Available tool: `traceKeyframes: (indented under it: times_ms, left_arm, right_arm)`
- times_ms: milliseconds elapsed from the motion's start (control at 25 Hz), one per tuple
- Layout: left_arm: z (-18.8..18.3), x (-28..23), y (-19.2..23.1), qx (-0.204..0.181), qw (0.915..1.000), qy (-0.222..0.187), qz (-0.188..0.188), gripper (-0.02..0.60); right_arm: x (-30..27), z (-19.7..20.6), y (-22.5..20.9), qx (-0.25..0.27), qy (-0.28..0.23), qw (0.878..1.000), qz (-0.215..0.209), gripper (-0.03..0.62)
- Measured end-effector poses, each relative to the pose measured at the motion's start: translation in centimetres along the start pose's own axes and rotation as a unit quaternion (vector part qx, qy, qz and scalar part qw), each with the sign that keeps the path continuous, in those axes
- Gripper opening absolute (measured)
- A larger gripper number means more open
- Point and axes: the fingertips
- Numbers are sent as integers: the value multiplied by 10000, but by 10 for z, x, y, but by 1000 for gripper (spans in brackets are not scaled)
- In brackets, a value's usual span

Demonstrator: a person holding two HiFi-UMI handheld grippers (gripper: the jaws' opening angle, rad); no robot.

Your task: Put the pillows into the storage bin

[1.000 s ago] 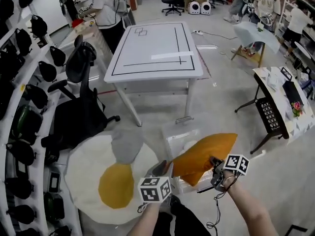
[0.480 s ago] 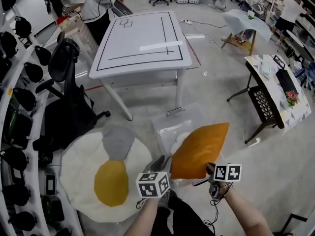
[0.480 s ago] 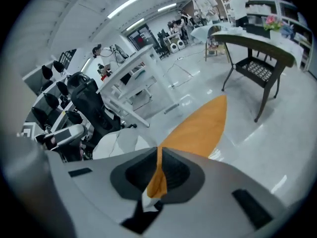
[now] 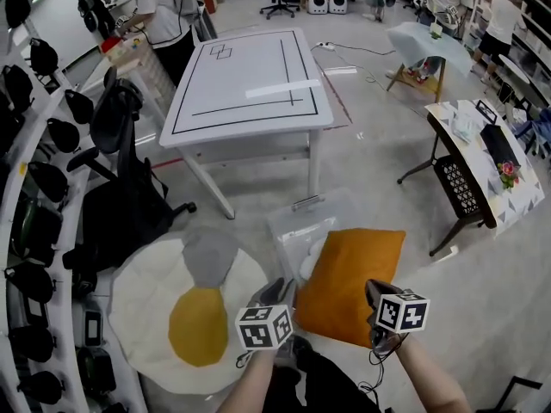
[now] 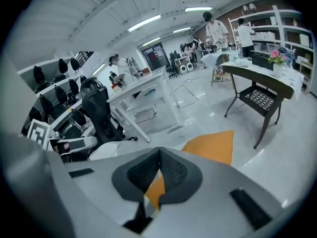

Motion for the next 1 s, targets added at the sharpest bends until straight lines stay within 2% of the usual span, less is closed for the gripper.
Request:
traceKeyframes:
  times_ms: [280,480,680,1000]
  left_arm:
    - [-4,22,4,-40,9999,-138,-97,107]
    - [-8,38,-4,-177,9994,-300,33,107]
    - [0,65,-3,-384,9983,-402,181,101]
    - [23,123,7,-635,9965,-431,329,94]
  right_arm:
    - [16,-13,36,-15,-579,9977,-342,0]
    - [37,-15,48,-8,-924,9950,-384,0]
    - [67,-3,73,87,-1322,9907,-309,0]
    - [122,38,108,366,-1717,9845,-21,-2]
Point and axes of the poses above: the fingertips, and each gripper's own axes: x backward along the fingers, y to its left, z out of its underside, and after that the axes turned 6 degrees about -z, right-handed
